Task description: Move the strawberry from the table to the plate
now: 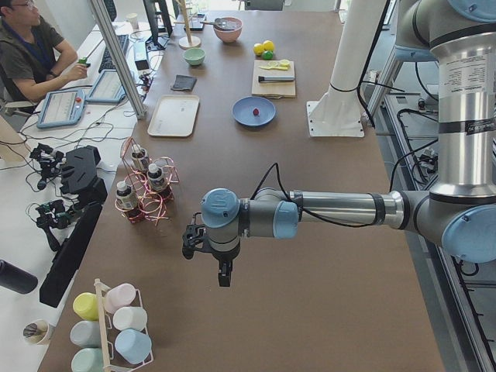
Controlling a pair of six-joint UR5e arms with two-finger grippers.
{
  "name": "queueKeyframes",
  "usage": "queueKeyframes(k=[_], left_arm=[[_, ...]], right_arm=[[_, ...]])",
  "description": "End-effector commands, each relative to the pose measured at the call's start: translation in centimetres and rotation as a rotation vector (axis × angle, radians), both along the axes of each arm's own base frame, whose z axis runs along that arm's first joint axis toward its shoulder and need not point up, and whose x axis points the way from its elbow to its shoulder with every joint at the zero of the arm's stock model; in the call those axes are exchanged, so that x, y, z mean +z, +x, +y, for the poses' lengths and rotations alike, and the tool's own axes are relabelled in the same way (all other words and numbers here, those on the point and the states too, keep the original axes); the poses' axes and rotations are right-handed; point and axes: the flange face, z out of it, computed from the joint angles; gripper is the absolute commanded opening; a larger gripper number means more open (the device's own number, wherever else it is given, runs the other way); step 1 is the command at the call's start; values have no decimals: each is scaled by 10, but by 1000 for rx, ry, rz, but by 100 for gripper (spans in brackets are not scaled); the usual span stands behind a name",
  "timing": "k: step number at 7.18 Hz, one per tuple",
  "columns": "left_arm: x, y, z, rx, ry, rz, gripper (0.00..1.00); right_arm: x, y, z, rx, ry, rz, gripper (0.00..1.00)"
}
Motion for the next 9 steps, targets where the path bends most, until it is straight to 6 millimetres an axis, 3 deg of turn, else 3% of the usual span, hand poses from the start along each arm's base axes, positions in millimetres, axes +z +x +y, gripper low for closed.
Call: queueKeyframes(k=[1,9], left_arm=[[-3,0,0,-1,4,3,97],[-14,-1,-2,-6,22,6,97]], right_arm=[[1,-1,0,-2,-1,0,100],[-1,-5,-1,-10,3,-3,100]])
